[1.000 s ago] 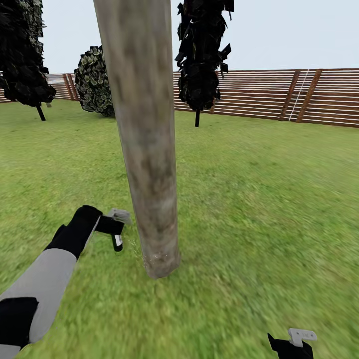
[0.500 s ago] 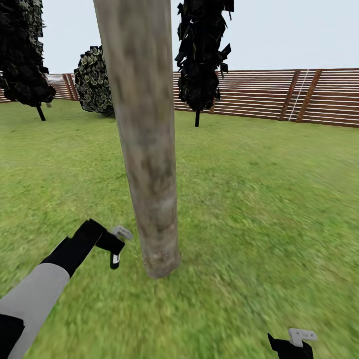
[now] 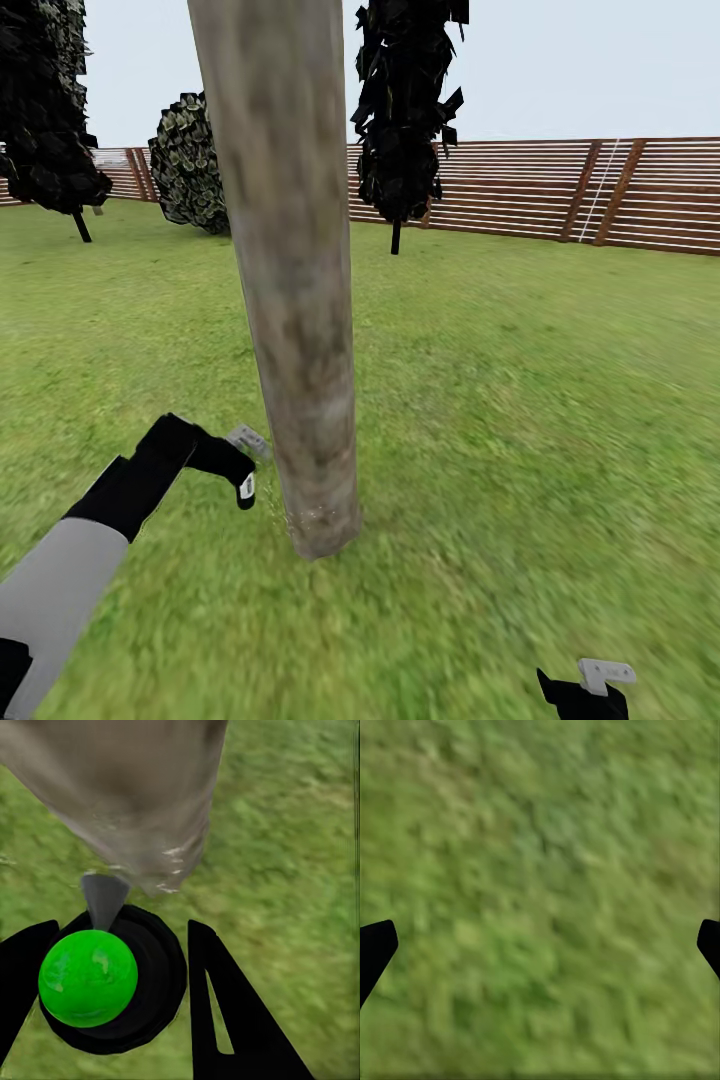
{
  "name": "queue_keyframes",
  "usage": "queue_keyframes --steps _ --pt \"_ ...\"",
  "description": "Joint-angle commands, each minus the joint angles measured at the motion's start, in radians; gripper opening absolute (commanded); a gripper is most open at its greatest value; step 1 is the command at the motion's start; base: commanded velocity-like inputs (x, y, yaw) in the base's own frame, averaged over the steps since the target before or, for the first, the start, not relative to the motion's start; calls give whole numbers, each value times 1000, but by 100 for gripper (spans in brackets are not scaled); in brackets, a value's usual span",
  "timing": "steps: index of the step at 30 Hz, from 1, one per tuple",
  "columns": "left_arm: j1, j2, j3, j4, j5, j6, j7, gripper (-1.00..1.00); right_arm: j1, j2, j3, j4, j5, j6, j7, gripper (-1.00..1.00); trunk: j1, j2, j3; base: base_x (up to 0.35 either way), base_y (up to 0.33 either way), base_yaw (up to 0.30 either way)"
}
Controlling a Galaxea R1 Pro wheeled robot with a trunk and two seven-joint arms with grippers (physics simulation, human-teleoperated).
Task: In the garden, pick up the pesticide atomizer on the floor and spray pesticide onto both trees until each tree trunk is fully covered.
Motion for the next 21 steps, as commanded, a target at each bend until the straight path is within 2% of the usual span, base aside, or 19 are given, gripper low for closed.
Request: queue_keyframes --steps 1,6,13,17,18,21 --pt "-1 3 0 -6 -2 0 -3 -100 0 0 0 0 0 0 0 100 0 0 0 0 0 0" --pt "-4 19 -1 -29 -1 2 -6 -100 0 0 0 0 0 0 0 100 0 0 0 0 0 0" --pt "16 13 -9 -19 2 -4 -5 -100 0 0 0 0 0 0 -1 100 0 0 0 0 0 0" --pt "82 9 -8 -11 -1 -12 -1 -100 0 0 0 0 0 0 0 100 0 0 0 0 0 0" --pt "112 9 -7 -5 -2 -13 11 -100 0 0 0 0 0 0 0 100 0 0 0 0 0 0" --pt "137 5 -6 3 2 -12 78 -100 0 0 0 0 0 0 0 100 0 0 0 0 0 0"
